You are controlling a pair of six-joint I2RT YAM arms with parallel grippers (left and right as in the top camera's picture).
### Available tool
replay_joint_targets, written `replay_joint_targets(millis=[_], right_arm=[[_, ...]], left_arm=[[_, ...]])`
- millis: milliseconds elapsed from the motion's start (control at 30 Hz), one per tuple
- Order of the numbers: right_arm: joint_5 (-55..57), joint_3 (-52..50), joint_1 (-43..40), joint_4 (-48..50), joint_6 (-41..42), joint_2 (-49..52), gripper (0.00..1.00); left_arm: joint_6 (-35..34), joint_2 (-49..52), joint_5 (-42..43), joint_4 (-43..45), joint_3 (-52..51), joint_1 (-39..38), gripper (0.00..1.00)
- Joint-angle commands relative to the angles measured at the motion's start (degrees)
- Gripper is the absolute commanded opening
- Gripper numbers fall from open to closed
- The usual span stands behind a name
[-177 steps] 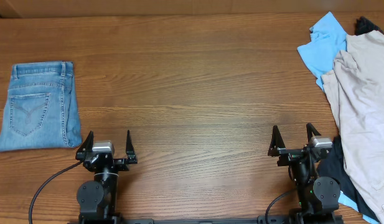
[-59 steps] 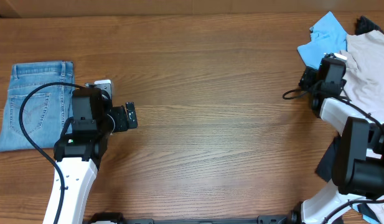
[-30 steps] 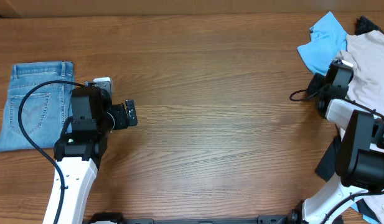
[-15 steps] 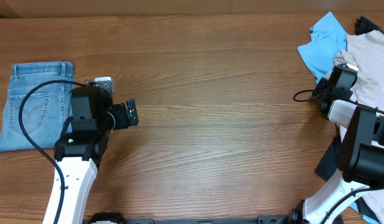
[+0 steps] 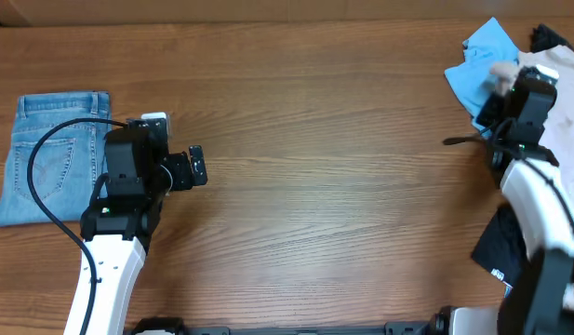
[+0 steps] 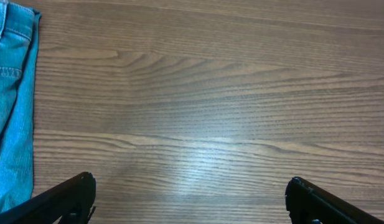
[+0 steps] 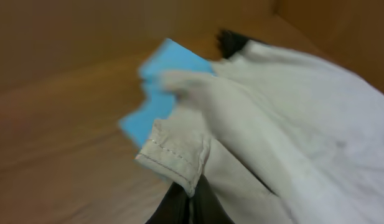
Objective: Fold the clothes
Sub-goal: 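Reach the right gripper into the clothes pile and grasp the beige shorts, then pull the beige shorts left out of the pile with the right gripper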
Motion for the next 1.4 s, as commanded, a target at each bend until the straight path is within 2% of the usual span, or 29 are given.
replay_joint_targets(millis=[0,167,367,400,433,467,500,633,833,1000,1133,1233,1367], right_arm=[[-2.45,1.05,10.58,-1.99,-1.75,-7.63,0.04],[-2.25,1.07,24.48,0.85,-1.73,-9.44,0.04],[-2.25,1.09,35.12,16.28,-1.68,-4.46,0.04],[-2.23,1.09,35.85,18.45,-1.64,-3.41,0.13],[-2.23,1.09,36.13,20.06,-1.64,-2.38,0.34],[-2.03,1.09,36.13,20.52,-1.44,-1.77,0.71],[-1.42,1.09,36.11,20.28,-1.22,-1.53,1.00],[6.73,1.09,35.28,14.12,-1.27,-3.21,1.00],[16.94,1.09,35.10,-5.46,-0.04,-13.60,1.00],[14.45,1.09,33.90,-25.07,9.92,-22.38,1.00],[5.75,0.87,32.59,-44.04,24.98,-23.93,1.00],[3.21,-0.55,32.59,-52.74,34.10,-22.64,1.00],[3.30,-2.69,32.22,-57.94,40.96,-19.98,1.00]], left_arm=[[0.48,0.20,0.70,0.22,1.11,-0.37,1.00],[0.48,0.20,0.70,0.83,1.11,-0.37,1.00],[0.50,0.20,2.27,2.86,1.11,-0.37,1.00],[0.48,0.20,2.89,3.32,1.11,-0.39,1.00],[0.50,0.20,3.72,3.65,1.11,-0.39,1.00],[0.46,0.20,4.20,3.89,1.11,-0.39,1.00],[0.46,0.20,4.57,4.02,1.11,-0.42,1.00],[-0.81,0.20,6.16,3.87,1.11,-0.42,1.00],[-2.21,0.20,13.42,4.72,1.11,-2.25,1.00],[-3.45,0.20,13.99,6.49,1.11,-8.57,1.00],[-5.22,0.20,13.22,6.84,1.11,-12.72,1.00],[-8.35,0.20,12.50,6.91,1.11,-13.07,1.00],[-9.01,0.20,12.96,6.60,1.11,-13.07,1.00]])
